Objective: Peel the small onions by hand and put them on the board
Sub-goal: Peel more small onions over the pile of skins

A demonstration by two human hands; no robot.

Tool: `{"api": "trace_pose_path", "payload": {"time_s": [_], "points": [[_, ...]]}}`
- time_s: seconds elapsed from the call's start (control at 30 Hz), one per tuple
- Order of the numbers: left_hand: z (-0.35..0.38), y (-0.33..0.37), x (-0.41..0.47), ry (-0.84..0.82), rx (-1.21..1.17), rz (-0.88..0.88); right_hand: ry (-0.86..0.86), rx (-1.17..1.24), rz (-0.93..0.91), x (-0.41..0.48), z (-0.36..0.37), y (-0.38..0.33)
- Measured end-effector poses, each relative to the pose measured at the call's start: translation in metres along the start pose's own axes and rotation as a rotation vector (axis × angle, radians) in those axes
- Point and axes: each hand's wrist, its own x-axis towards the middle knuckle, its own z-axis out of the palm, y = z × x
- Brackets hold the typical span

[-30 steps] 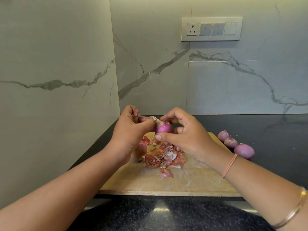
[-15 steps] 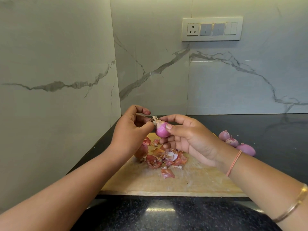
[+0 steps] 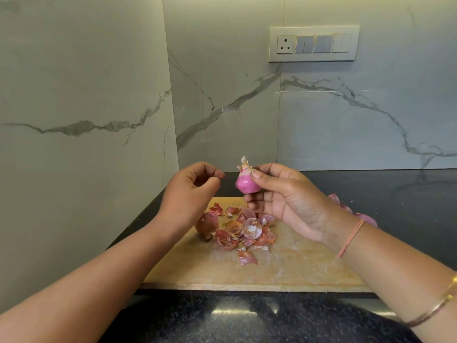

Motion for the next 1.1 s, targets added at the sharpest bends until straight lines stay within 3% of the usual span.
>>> {"api": "trace_pose_path", "payload": {"time_s": [0.27,0.43,0.63,1.1], "points": [[0.003,0.01,-0.009,-0.115,-0.209,0.023,-0.006,-0.088,-0.043,0.0,0.002,0.004],[0.006,0.005,-0.005,-0.093,-0.283,-0.029,0.001,-0.174,-0.057,-0.001,0.003,0.005],[0.006,0.002,-0.003,-0.12,-0.343,-0.073,-0.027,-0.071,-0.019,-0.001,0.003,0.003],[0.006,0.001,-0.001,-0.029,-0.238,-0.129,-0.089,0.031,0.036,-0.001,0.0,-0.001]]}}
